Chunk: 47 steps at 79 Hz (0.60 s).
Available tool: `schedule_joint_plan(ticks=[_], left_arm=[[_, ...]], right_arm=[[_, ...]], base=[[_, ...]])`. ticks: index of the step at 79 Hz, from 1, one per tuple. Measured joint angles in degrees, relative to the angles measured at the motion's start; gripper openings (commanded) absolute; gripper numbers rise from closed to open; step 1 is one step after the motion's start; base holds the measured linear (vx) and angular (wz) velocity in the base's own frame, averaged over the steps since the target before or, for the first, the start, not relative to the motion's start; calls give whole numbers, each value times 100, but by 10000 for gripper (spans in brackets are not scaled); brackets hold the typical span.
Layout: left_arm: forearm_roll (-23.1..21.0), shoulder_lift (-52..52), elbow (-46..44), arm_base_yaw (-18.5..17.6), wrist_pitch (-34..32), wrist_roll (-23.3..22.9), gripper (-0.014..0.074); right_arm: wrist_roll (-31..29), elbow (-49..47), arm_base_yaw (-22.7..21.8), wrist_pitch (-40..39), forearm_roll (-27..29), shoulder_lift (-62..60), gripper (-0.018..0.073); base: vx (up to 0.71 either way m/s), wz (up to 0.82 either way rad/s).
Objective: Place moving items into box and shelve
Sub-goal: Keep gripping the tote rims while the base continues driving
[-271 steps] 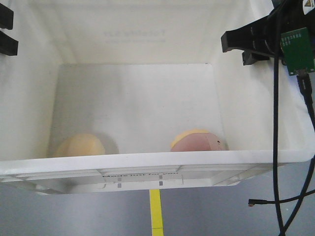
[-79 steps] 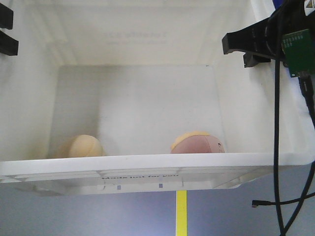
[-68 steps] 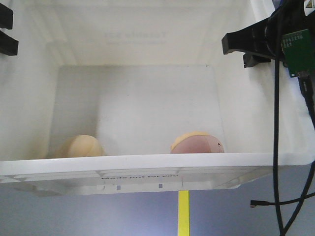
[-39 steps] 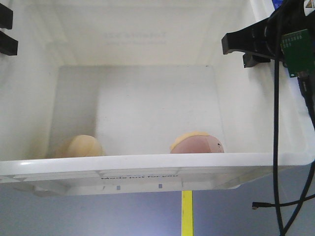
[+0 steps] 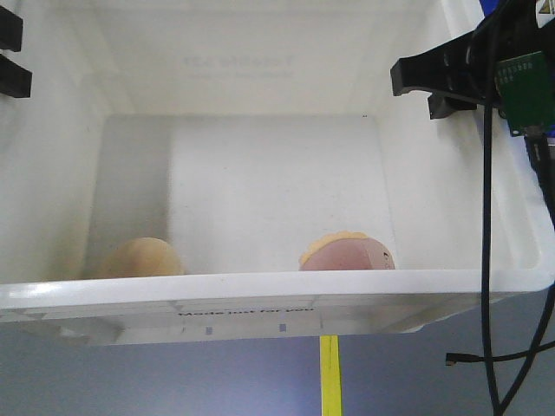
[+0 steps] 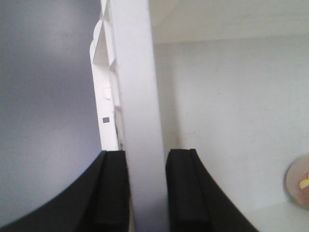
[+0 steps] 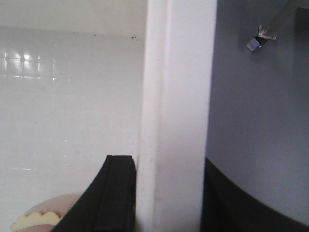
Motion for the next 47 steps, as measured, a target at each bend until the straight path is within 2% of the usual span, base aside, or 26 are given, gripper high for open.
schedule_joint_plan(ticks=[47], left_arm=[[0, 5, 0, -9, 0, 0, -6]], right_arm=[[0, 0, 0, 0, -5, 0, -6]], base=[[56, -2]])
